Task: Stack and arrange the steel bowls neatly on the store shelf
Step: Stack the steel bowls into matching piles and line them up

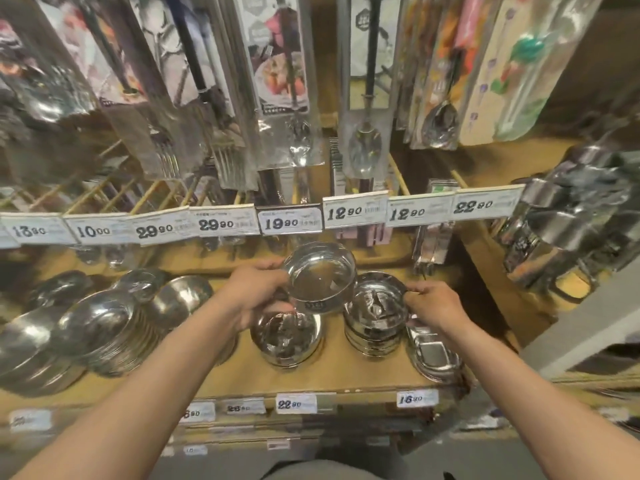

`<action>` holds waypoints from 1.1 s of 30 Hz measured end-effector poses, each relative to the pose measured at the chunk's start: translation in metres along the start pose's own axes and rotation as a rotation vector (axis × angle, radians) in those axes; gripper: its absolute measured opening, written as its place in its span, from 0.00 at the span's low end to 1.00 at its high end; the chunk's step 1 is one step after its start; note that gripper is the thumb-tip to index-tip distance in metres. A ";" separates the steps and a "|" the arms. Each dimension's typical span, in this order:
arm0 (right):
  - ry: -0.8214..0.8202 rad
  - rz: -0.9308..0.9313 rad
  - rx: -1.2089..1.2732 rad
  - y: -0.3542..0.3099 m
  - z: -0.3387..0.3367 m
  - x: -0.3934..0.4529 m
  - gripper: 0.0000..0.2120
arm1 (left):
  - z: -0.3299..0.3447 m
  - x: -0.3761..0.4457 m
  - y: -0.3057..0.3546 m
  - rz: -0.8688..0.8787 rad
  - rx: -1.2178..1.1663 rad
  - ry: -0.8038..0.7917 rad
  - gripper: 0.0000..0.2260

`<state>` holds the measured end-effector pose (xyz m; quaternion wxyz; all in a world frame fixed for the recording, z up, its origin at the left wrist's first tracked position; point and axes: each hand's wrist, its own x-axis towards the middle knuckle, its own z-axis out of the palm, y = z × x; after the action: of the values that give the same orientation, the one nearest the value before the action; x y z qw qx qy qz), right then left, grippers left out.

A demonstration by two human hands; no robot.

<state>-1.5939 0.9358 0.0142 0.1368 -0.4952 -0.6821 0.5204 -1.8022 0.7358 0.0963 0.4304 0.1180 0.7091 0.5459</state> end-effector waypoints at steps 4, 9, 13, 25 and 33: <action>0.038 0.015 -0.058 -0.003 0.004 0.003 0.16 | 0.003 0.000 -0.001 0.016 0.008 0.006 0.18; 0.098 -0.022 -0.166 -0.003 0.007 0.002 0.14 | 0.011 -0.002 -0.002 0.042 -0.009 0.004 0.15; 0.126 -0.020 -0.222 -0.001 0.008 0.000 0.13 | 0.026 0.003 -0.006 0.051 0.025 0.000 0.13; -0.006 -0.055 0.181 -0.014 -0.012 -0.008 0.17 | 0.084 0.026 -0.021 0.021 0.161 -0.048 0.13; -0.004 -0.113 0.057 -0.006 -0.013 -0.012 0.06 | 0.096 0.034 -0.032 0.043 0.284 -0.012 0.09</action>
<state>-1.5827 0.9335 0.0288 0.1786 -0.4509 -0.6941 0.5319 -1.7423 0.8103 0.0488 0.4018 0.1964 0.7739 0.4484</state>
